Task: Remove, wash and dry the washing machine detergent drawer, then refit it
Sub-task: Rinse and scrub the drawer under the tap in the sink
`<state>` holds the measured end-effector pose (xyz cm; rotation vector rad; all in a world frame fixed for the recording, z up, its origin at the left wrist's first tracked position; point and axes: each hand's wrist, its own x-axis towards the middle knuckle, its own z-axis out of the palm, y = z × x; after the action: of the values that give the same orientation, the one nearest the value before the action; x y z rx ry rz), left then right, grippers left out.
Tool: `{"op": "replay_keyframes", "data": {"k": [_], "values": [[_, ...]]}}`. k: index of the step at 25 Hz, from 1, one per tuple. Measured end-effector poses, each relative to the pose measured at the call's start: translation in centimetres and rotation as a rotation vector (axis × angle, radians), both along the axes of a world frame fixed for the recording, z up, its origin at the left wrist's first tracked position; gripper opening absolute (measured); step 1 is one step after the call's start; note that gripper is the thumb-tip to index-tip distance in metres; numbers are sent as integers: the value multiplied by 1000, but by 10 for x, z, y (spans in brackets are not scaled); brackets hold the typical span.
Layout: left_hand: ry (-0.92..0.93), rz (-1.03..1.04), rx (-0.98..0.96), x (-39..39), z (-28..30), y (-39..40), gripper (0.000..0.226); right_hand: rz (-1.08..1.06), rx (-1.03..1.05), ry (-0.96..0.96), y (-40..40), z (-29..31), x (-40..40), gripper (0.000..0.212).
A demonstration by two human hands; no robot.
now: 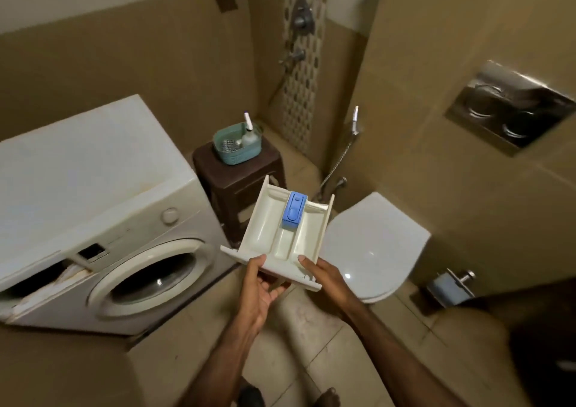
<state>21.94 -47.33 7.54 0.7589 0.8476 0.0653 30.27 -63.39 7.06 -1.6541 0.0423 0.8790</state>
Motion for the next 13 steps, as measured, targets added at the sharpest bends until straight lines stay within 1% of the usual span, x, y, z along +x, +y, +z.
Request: {"op": "replay_keyframes", "data": {"k": [3, 5, 7, 8, 9, 11, 12, 13], "values": [[-6, -165, 22, 28, 6, -65, 61, -192, 21, -42, -74, 5, 13, 29], [-10, -314, 74, 45, 8, -106, 68, -293, 20, -41, -124, 4, 20, 20], [9, -504, 133, 64, 9, -150, 68, -387, 8, -35, -179, 0, 27, 13], [31, -601, 162, 73, 10, -169, 67, -431, -11, -47, -206, -1, 29, 12], [55, -694, 182, 82, 10, -187, 68, -486, -35, -57, -231, -4, 31, 17], [129, -823, 225, 101, 12, -216, 80, -585, -95, -65, -278, -7, 33, 37], [178, -845, 266, 111, 12, -230, 88, -614, -110, -61, -301, -6, 32, 36], [223, -839, 348, 124, 10, -250, 93, -662, -131, -49, -330, -8, 31, 30]]}}
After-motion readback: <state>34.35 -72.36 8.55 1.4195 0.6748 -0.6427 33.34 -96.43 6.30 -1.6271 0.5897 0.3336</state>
